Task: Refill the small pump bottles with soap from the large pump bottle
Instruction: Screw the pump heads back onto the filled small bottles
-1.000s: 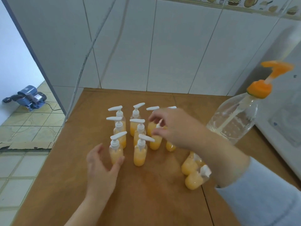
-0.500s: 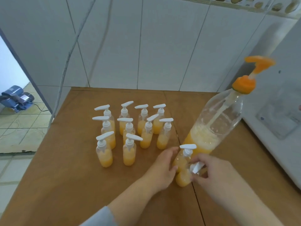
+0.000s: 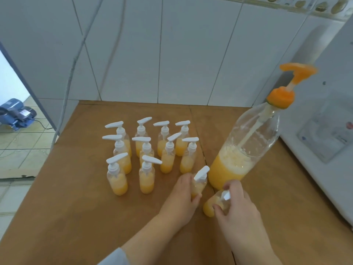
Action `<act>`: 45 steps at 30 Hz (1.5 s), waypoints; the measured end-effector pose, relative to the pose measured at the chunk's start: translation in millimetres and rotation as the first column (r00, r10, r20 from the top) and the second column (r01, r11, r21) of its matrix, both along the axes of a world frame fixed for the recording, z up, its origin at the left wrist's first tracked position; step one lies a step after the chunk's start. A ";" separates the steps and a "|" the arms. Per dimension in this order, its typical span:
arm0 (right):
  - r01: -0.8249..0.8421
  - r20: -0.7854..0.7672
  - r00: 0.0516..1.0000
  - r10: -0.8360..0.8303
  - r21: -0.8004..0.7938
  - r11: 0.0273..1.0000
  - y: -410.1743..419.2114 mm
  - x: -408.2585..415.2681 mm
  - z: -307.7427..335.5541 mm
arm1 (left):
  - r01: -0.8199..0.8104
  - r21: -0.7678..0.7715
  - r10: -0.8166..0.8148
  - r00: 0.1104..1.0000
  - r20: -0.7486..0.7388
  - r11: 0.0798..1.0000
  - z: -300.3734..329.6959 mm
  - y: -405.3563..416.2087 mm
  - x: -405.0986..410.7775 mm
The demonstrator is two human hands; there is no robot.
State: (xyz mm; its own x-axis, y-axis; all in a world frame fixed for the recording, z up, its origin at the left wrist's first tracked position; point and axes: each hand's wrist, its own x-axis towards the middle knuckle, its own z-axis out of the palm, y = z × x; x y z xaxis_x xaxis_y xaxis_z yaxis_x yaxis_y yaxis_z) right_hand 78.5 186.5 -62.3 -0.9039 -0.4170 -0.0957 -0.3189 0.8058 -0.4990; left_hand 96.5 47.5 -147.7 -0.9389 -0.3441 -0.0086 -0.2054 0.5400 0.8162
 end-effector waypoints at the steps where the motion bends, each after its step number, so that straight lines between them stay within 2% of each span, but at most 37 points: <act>1: -0.018 0.011 1.000 0.018 -0.010 1.000 -0.9 -1.9 -1.4 | -0.056 -0.022 0.056 0.998 -0.021 0.998 -0.6 -0.5 6.7; 5: -0.083 0.011 0.996 0.084 -0.085 0.993 -11.7 -11.2 -8.3 | -0.322 -0.115 0.323 0.946 -0.013 0.940 -4.3 4.8 28.4; 10: -0.132 0.022 0.990 0.136 -0.145 0.981 -35.8 -25.0 -14.3 | -0.467 -0.139 0.477 0.878 0.047 0.873 -4.8 5.0 32.3; 21: -0.233 0.002 0.972 0.237 -0.187 0.954 -55.4 -38.7 -19.9 | -0.519 -0.112 0.526 0.850 0.041 0.847 -5.5 -1.9 23.6; 28: -0.156 0.029 0.986 0.166 -0.218 0.963 -33.5 -35.6 -29.0 | -0.477 -0.069 0.482 0.872 0.086 0.876 -12.9 6.0 42.5; 30: -0.101 -0.086 0.993 0.082 -0.247 0.964 -17.7 -30.3 -40.3 | -0.448 -0.048 0.448 0.894 -0.021 0.893 -11.8 15.2 60.4; 32: -0.001 -0.219 0.973 -0.075 -0.329 0.944 0.8 -26.2 -51.4 | -0.367 -0.064 0.340 0.905 -0.254 0.928 -0.9 23.8 75.8; 33: 0.076 -0.219 0.961 -0.168 -0.377 0.923 9.2 -25.7 -54.9 | -0.303 -0.097 0.249 0.896 -0.369 0.948 10.0 27.0 79.4; 34: 0.166 -0.163 0.954 -0.253 -0.418 0.893 15.8 -28.2 -58.4 | -0.224 -0.138 0.131 0.865 -0.485 0.965 23.5 29.9 78.6; 36: 0.302 -0.011 0.939 -0.344 -0.454 0.839 25.1 -39.4 -62.8 | -0.103 -0.235 -0.083 0.742 -0.666 0.966 63.8 32.6 63.5; 38: 0.356 0.122 0.933 -0.339 -0.460 0.814 28.2 -54.3 -60.7 | -0.120 -0.247 -0.120 0.627 -0.770 0.961 107.7 30.4 34.8; 39: 0.354 0.168 0.935 -0.312 -0.470 0.809 27.3 -61.3 -58.0 | -0.150 -0.226 -0.088 0.615 -0.783 0.963 126.8 28.4 17.4; 40: 0.345 0.204 0.938 -0.280 -0.482 0.806 25.2 -67.3 -55.2 | -0.163 -0.202 -0.050 0.646 -0.761 0.966 144.3 26.0 -0.1; 41: 0.333 0.232 0.941 -0.248 -0.494 0.803 22.7 -72.7 -53.7 | -0.147 -0.193 -0.027 0.726 -0.687 0.970 159.0 24.1 -16.5; 43: 0.314 0.253 0.944 -0.212 -0.493 0.811 15.7 -81.0 -53.3 | -0.012 -0.174 -0.062 0.907 -0.416 0.985 171.8 18.7 -48.3; 45: 0.304 0.240 0.948 -0.211 -0.476 0.825 8.4 -85.4 -54.9 | 0.150 -0.074 -0.163 0.961 -0.224 0.986 169.2 14.1 -72.0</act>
State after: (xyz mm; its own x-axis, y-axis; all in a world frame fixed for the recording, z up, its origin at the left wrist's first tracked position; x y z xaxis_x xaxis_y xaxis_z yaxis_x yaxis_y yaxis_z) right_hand -6.9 194.9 -117.1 -0.9741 -0.2032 -0.0992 -0.0084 0.4708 -0.8822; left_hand 24.6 61.6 21.5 -0.9557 -0.1865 0.2276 0.0739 0.5966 0.7991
